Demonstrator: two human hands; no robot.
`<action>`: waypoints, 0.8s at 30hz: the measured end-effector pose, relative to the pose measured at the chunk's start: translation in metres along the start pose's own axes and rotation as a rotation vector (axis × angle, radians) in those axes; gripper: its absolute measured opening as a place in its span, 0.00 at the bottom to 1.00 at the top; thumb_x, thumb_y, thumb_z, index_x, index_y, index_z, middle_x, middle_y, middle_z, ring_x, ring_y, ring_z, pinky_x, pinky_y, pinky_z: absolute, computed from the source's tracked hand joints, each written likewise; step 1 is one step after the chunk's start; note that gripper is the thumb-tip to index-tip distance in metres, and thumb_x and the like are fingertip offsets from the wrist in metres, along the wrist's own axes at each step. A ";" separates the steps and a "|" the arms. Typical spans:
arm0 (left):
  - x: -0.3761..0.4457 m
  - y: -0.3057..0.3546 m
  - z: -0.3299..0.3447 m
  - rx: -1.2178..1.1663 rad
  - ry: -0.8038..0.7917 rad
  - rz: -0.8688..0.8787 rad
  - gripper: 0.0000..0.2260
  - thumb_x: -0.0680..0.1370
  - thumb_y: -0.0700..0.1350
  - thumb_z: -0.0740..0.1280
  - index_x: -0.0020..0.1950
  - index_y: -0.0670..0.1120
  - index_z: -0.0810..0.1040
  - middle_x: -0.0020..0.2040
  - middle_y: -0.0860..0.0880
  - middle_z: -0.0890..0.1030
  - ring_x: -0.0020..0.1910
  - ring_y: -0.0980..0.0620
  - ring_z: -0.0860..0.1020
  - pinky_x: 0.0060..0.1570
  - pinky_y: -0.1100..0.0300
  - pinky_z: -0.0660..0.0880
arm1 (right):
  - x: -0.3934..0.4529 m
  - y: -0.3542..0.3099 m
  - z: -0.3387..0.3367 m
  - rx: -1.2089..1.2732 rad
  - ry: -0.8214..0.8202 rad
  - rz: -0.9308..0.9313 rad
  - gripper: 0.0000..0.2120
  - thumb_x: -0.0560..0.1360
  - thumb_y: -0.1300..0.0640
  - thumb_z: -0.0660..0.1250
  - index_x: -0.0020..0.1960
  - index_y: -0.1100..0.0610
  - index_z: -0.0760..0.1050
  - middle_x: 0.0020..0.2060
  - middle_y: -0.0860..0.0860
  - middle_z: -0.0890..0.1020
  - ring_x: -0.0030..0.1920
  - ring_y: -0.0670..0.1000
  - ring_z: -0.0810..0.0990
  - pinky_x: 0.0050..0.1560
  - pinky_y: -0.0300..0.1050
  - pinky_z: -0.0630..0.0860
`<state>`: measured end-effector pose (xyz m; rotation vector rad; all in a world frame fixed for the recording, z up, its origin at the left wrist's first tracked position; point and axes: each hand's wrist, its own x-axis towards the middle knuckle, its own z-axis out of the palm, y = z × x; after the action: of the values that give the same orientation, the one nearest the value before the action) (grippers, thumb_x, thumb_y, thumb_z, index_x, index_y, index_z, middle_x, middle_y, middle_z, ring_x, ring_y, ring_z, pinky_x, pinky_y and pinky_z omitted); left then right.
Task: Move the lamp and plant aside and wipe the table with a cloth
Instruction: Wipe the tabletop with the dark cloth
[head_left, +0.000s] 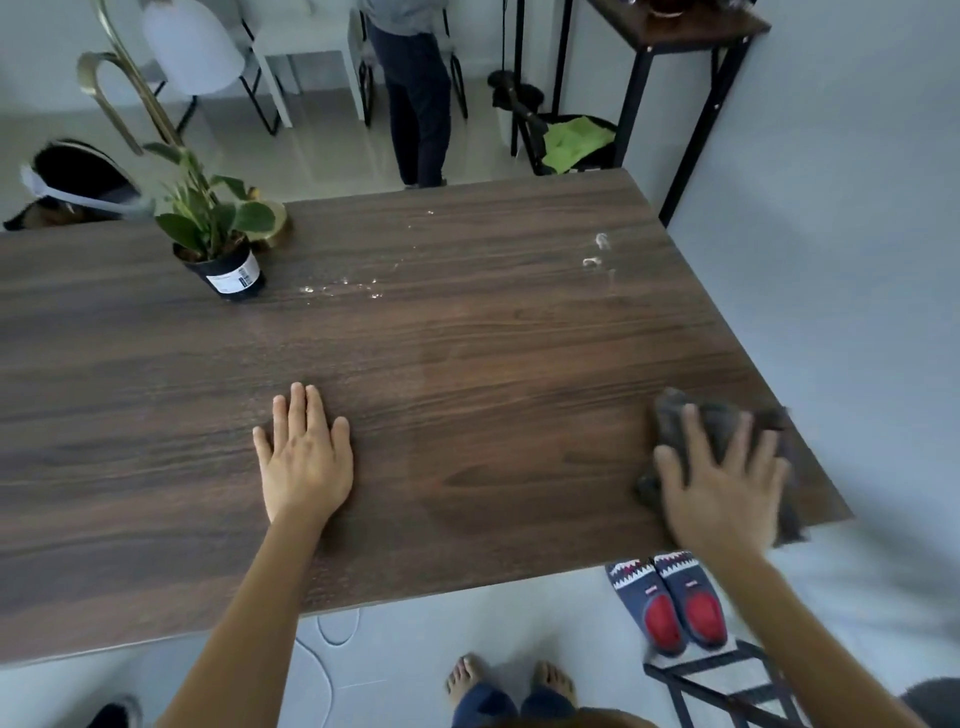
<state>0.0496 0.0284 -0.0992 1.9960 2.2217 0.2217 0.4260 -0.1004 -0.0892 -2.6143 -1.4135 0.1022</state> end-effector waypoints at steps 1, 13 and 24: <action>0.000 0.000 0.000 -0.001 0.006 0.000 0.27 0.82 0.54 0.48 0.78 0.43 0.51 0.79 0.47 0.50 0.78 0.47 0.46 0.74 0.43 0.45 | -0.022 -0.030 0.007 0.011 0.016 -0.101 0.30 0.77 0.37 0.50 0.75 0.48 0.66 0.73 0.68 0.62 0.73 0.73 0.57 0.71 0.70 0.55; 0.001 -0.001 -0.001 -0.011 -0.008 0.016 0.27 0.82 0.53 0.48 0.78 0.43 0.51 0.79 0.47 0.50 0.78 0.47 0.45 0.74 0.42 0.44 | -0.060 -0.034 0.014 0.041 -0.040 -0.563 0.25 0.81 0.37 0.44 0.77 0.40 0.58 0.77 0.54 0.61 0.77 0.59 0.57 0.75 0.58 0.53; 0.003 0.001 0.000 -0.024 -0.006 0.020 0.27 0.81 0.54 0.46 0.78 0.44 0.49 0.79 0.48 0.48 0.77 0.48 0.44 0.74 0.42 0.43 | -0.042 -0.060 0.013 -0.012 -0.039 -0.190 0.32 0.77 0.32 0.44 0.78 0.42 0.57 0.77 0.65 0.56 0.75 0.70 0.52 0.73 0.69 0.50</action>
<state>0.0501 0.0309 -0.0995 2.0050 2.1859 0.2429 0.3517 -0.1013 -0.0918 -2.4851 -1.6715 0.1206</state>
